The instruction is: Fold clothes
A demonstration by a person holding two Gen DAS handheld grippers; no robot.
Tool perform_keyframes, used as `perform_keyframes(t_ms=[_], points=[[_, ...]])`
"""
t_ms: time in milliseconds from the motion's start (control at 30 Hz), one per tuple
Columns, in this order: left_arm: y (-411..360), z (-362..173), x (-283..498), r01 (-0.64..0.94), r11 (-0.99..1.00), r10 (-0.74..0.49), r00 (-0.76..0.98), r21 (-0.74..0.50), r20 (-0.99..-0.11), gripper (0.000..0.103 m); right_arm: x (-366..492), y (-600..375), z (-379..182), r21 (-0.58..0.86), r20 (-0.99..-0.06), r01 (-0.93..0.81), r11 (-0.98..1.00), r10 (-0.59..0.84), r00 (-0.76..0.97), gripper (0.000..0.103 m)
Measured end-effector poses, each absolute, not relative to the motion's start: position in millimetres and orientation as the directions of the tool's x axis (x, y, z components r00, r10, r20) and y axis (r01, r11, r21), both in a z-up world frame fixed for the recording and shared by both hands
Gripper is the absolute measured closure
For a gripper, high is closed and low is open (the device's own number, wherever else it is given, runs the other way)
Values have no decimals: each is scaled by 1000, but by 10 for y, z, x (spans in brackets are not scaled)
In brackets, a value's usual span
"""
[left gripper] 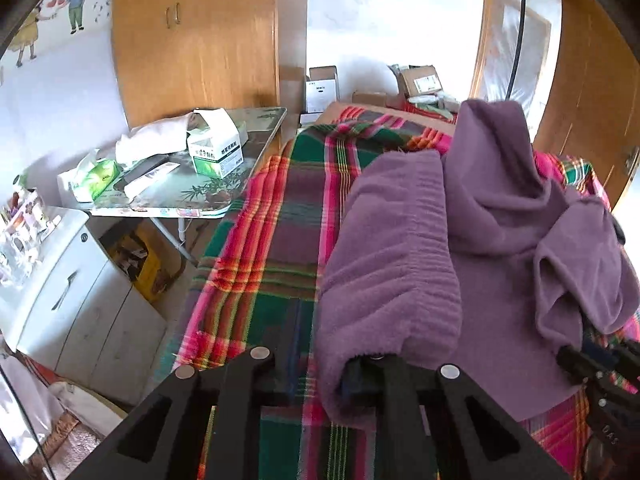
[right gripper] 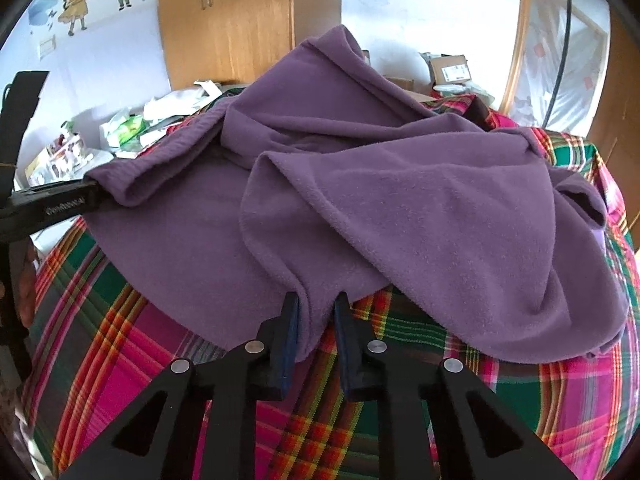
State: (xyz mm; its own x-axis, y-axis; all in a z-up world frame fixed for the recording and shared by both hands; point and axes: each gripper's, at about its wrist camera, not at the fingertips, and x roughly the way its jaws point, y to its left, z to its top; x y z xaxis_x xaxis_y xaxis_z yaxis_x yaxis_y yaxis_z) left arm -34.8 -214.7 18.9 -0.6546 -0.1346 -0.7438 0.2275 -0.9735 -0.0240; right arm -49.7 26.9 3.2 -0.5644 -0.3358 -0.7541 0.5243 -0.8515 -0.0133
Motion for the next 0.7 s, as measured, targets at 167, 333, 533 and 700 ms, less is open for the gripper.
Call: perform_keyframes(t_ms=[167, 333, 533, 700], points=[[-2113, 175, -399, 234, -972, -137, -643, -23, -753, 88, -515, 208, 20, -34, -758, 538, -842, -329, -563, 76], [-2179, 169, -418, 230, -969, -75, -631, -94, -772, 93, -532, 172, 18, -61, -755, 552, -831, -323, -570, 81], [-2265, 278, -289, 245, -948, -11, -663, -203, -749, 98, -526, 318, 76, -43, -737, 534, -844, -334, -587, 96], [-2305, 391, -128, 257, -911, 59, -693, -322, -719, 98, -353, 580, 295, -12, -675, 493, -870, -356, -646, 96]])
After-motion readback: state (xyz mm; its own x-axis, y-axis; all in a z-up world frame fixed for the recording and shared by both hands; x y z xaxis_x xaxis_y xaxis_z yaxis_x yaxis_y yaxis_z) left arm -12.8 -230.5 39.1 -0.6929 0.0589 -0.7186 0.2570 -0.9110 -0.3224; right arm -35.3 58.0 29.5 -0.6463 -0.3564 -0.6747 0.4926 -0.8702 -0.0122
